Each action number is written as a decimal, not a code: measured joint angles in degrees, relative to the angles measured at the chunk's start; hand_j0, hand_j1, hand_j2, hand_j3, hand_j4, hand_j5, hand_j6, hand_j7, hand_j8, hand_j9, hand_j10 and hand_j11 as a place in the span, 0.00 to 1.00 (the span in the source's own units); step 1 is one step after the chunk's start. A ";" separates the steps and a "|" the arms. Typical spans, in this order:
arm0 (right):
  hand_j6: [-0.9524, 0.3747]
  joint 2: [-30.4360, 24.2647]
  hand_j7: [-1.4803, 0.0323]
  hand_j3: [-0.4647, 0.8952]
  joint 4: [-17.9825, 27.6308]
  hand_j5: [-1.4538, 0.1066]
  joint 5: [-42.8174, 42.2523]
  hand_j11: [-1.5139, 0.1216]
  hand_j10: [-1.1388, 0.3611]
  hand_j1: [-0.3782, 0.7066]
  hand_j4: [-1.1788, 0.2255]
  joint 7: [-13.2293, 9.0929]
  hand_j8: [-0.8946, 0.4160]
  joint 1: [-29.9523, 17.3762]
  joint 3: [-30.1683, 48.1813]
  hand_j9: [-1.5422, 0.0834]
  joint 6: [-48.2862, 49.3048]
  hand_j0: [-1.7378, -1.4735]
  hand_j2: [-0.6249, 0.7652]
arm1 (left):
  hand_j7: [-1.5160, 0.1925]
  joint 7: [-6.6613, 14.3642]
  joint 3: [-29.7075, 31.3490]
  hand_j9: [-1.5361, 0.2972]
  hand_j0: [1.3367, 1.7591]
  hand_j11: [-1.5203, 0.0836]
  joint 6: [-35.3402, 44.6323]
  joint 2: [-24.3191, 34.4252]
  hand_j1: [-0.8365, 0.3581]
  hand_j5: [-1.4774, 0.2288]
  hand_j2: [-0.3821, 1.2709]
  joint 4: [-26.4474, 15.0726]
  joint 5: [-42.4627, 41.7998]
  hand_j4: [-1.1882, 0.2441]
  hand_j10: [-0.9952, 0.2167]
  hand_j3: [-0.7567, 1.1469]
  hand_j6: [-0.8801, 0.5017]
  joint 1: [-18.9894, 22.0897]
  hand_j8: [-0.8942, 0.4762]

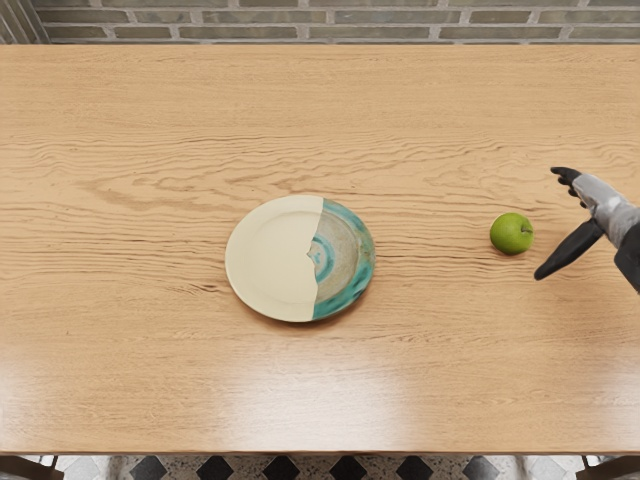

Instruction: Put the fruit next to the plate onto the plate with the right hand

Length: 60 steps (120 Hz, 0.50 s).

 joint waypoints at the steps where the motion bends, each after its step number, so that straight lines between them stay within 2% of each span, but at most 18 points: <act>1: 0.68 0.21 0.95 0.34 -0.01 0.90 -0.06 0.89 0.73 0.07 0.81 -0.36 0.65 0.03 -0.09 0.92 -0.12 0.30 0.45 | 0.70 0.00 0.00 0.66 0.76 0.75 0.00 0.00 0.74 0.68 0.26 0.00 0.00 0.66 0.62 0.40 0.46 0.00 0.47; 15: 0.68 2.83 0.94 0.34 -0.20 0.90 0.47 0.89 0.73 0.07 0.81 -3.50 0.65 0.91 -1.31 0.92 -1.10 0.30 0.45 | 0.70 0.00 0.00 0.66 0.76 0.75 0.00 0.00 0.74 0.68 0.26 0.00 0.00 0.66 0.62 0.40 0.46 0.00 0.47; 21: 0.68 4.71 0.94 0.34 -0.56 0.90 2.56 0.89 0.73 0.07 0.81 -4.08 0.65 3.84 -4.62 0.92 -1.28 0.30 0.45 | 0.70 0.00 0.00 0.66 0.76 0.75 0.00 0.00 0.74 0.68 0.26 0.00 0.00 0.66 0.62 0.40 0.46 0.00 0.47; 29: 0.68 8.09 0.94 0.34 -1.07 0.90 6.52 0.89 0.73 0.07 0.81 -4.47 0.65 9.88 -11.71 0.92 -1.41 0.30 0.45 | 0.70 0.00 0.00 0.66 0.76 0.75 0.00 0.00 0.74 0.68 0.26 0.00 0.00 0.66 0.62 0.40 0.46 0.00 0.47; 38: 0.68 9.85 0.94 0.34 -1.40 0.90 9.18 0.89 0.73 0.07 0.81 -4.67 0.65 14.26 -16.56 0.92 -1.48 0.30 0.45 | 0.70 0.00 0.01 0.66 0.76 0.75 0.00 0.00 0.74 0.68 0.26 0.00 0.00 0.66 0.62 0.40 0.46 0.00 0.47; 60: 0.68 11.36 0.94 0.34 -4.84 0.90 11.34 0.89 0.73 0.07 0.81 -4.64 0.65 18.05 -20.23 0.92 -1.54 0.30 0.44 | 0.70 0.00 0.01 0.66 0.76 0.75 0.00 0.00 0.74 0.68 0.26 0.00 0.00 0.66 0.62 0.40 0.46 0.00 0.47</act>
